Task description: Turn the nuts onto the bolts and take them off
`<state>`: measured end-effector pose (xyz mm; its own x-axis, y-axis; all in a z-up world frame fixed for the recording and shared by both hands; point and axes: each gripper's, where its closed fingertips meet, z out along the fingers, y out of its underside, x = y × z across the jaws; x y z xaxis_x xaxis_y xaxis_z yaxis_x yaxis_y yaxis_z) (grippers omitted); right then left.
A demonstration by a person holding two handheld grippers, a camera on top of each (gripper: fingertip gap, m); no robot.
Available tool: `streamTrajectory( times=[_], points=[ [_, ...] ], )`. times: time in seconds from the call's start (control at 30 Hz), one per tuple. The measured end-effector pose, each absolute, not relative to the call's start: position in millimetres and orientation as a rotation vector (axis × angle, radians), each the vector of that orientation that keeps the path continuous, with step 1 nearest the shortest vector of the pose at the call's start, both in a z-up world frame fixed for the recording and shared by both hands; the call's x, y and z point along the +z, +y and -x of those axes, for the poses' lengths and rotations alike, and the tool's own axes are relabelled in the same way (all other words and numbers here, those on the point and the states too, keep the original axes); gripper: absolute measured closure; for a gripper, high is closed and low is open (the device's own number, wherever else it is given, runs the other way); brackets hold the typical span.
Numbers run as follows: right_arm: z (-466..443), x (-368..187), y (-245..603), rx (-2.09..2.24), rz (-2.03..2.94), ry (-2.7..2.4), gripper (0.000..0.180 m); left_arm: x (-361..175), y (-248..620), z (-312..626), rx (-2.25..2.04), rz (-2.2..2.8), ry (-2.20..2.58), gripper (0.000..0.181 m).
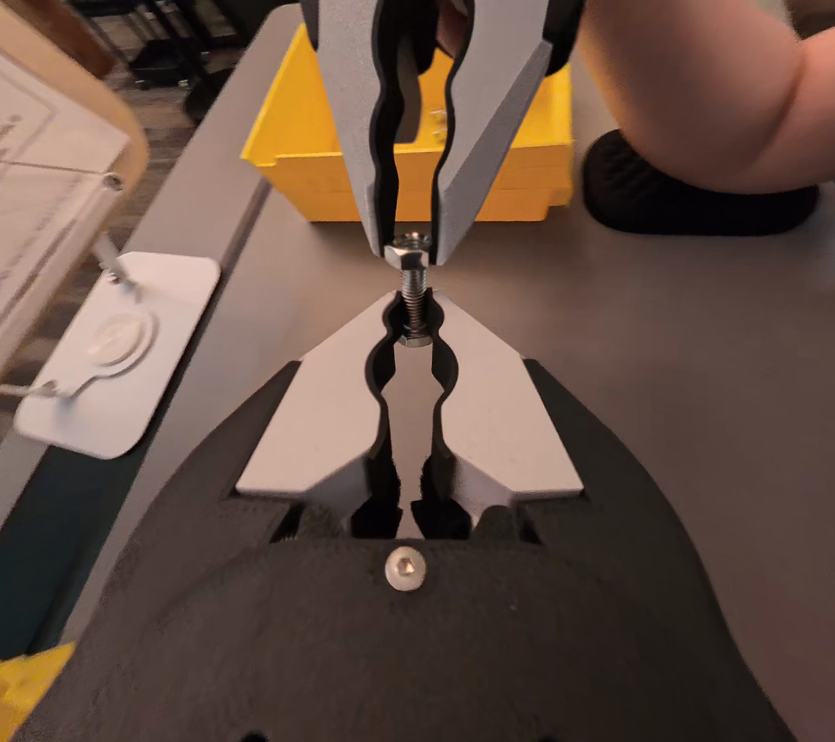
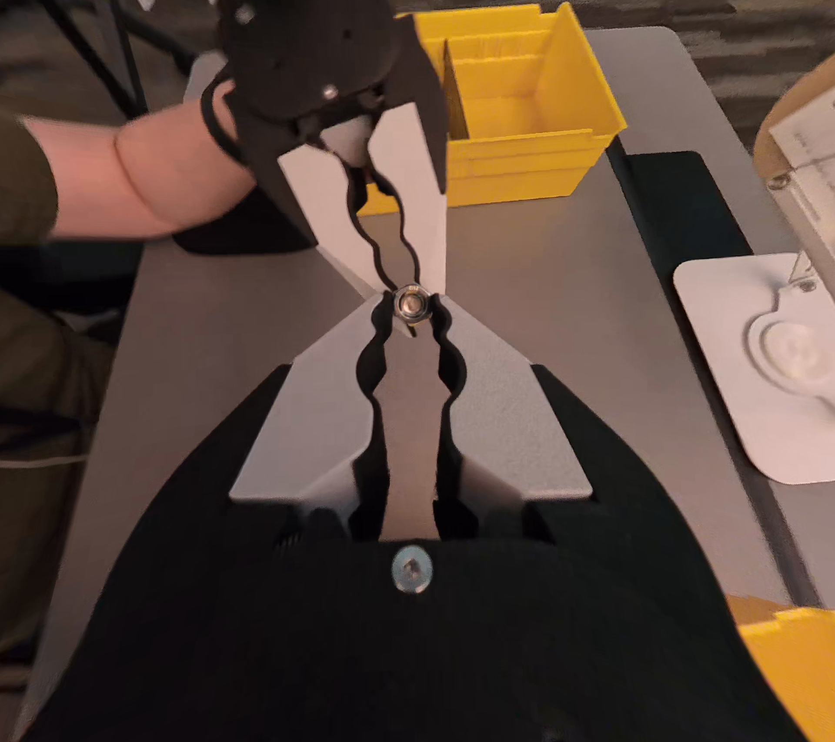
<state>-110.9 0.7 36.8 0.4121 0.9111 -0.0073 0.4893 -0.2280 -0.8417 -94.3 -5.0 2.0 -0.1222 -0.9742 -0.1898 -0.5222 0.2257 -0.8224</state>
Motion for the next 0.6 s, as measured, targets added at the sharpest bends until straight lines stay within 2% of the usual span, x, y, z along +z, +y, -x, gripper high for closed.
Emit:
streamTrajectory(
  times=[0.4, 0.6],
  points=[
    [115, 40, 36, 0.832, 2.057, -0.722, 0.164, 10, 44, 108, -0.131, 1.450, 1.556, 0.173],
    [117, 45, 41, 0.920, 2.030, -0.655, 0.164, 16, 50, 111, -0.100, 1.422, 1.522, 0.174]
  ],
)
